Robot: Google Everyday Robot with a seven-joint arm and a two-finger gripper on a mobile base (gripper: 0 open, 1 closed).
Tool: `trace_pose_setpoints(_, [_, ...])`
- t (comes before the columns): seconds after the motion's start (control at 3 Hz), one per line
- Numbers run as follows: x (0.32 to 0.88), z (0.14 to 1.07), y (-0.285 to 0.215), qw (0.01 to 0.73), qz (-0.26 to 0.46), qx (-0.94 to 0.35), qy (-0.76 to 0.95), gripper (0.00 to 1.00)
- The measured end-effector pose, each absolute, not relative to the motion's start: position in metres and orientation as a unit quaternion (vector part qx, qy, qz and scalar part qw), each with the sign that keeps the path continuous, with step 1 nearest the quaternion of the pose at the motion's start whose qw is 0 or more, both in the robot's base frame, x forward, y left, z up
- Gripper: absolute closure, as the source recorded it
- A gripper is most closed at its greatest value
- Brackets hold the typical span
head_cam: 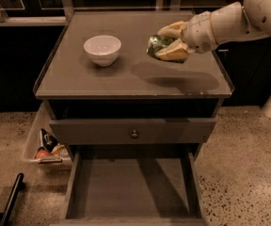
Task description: Pick green can from middle drawer and place on counter
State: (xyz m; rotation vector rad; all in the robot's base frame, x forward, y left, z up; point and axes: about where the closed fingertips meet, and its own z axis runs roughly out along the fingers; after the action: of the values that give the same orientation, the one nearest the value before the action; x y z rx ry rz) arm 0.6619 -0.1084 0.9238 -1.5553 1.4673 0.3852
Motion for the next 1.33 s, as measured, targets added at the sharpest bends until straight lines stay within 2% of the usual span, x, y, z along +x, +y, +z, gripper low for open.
trace_pose_setpoints(1.33, [0.695, 0.858, -0.120, 0.401, 0.157, -0.602, 0.672, 1.00])
